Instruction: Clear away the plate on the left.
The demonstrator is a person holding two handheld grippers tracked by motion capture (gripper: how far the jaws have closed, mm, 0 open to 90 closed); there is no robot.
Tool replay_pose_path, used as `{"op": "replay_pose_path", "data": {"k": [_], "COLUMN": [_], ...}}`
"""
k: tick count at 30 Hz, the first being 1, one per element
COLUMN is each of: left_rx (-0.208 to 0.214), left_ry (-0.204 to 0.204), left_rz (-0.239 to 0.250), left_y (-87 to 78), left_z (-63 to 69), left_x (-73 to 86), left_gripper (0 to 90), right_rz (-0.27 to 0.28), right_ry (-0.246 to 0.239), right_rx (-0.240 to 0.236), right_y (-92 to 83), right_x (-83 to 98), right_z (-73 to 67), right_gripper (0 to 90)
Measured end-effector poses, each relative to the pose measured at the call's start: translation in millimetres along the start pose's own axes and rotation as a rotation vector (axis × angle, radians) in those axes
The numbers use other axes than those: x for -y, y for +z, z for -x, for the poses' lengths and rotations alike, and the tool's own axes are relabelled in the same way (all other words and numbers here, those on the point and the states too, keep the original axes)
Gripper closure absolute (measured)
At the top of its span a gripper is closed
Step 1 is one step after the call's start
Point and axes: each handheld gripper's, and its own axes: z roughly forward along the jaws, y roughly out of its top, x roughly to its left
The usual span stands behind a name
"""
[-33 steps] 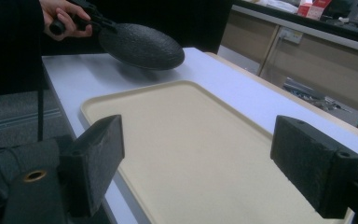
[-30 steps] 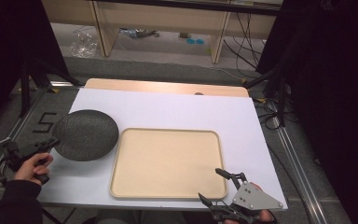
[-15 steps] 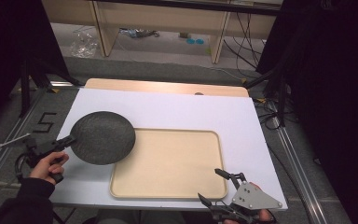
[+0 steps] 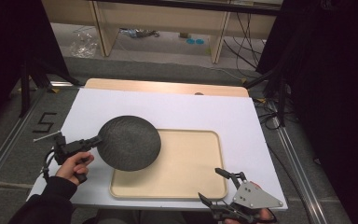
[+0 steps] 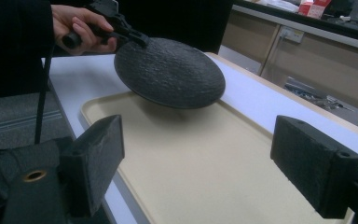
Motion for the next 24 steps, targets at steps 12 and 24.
{"op": "replay_pose_path", "data": {"k": [12,24], "left_rx": [0.010,-0.019], "left_ry": [0.011,0.019], "left_rz": [-0.078,-0.136], "left_y": [31.4,55.3], "left_z": [9.1,8.9], "left_x": [22.8,40.0], "left_gripper": [80.5,79.0], "right_rz": [0.003,-0.001], "right_ry": [0.001,-0.002], "right_rx": [-0.001,-0.006], "right_y": [0.0,0.0], "right_x": [0.5,0.0], "right_z": [0.9,-0.1], "right_gripper": [18.4,18.4]}}
